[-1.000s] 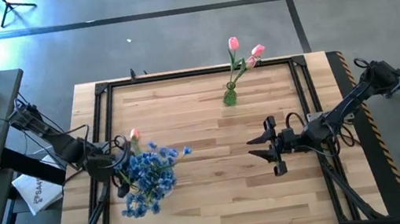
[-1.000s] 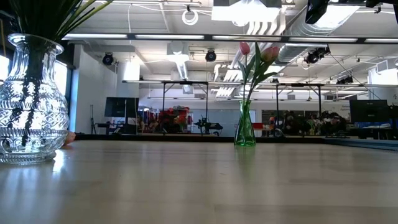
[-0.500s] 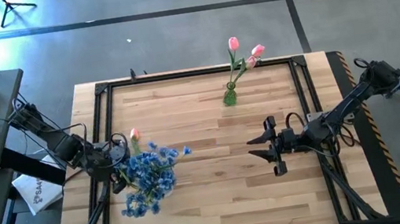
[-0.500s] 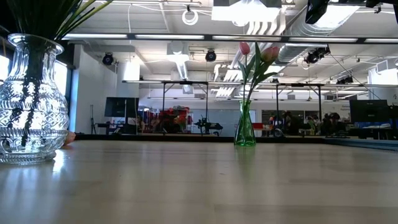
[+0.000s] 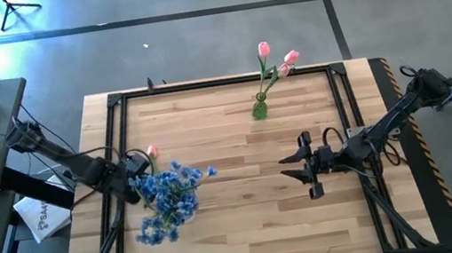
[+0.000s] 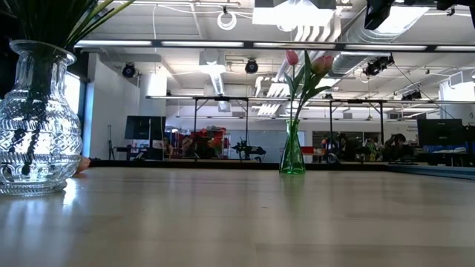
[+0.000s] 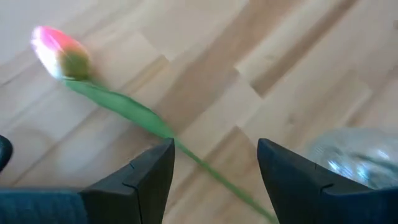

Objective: Sort flowers into vase by color
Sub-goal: Put the pink flower into the green vase

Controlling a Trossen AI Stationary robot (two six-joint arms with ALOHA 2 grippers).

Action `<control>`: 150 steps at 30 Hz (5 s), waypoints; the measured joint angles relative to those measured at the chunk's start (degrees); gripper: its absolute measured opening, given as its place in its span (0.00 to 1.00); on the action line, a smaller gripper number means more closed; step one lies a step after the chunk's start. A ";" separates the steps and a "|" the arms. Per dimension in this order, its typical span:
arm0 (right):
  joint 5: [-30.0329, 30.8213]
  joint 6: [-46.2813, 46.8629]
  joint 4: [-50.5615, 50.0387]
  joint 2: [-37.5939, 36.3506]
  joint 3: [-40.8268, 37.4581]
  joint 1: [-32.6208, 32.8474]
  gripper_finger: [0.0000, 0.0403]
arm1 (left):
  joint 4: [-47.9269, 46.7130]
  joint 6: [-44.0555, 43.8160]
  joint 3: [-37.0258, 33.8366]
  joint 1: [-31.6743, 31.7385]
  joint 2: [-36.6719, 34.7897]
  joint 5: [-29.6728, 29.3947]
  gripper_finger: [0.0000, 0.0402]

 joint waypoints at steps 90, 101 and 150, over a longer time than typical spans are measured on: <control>-3.43 -5.95 -1.78 0.03 1.01 -9.02 0.36 | 87.98 96.63 9.75 30.72 7.05 15.91 0.01; -9.84 -6.05 -26.40 1.35 18.17 -18.25 0.61 | 100.38 95.86 9.75 34.36 19.83 22.65 0.01; 11.45 -13.07 -40.42 -3.09 26.36 -27.03 0.00 | 60.66 88.69 17.58 31.40 13.29 -11.63 0.32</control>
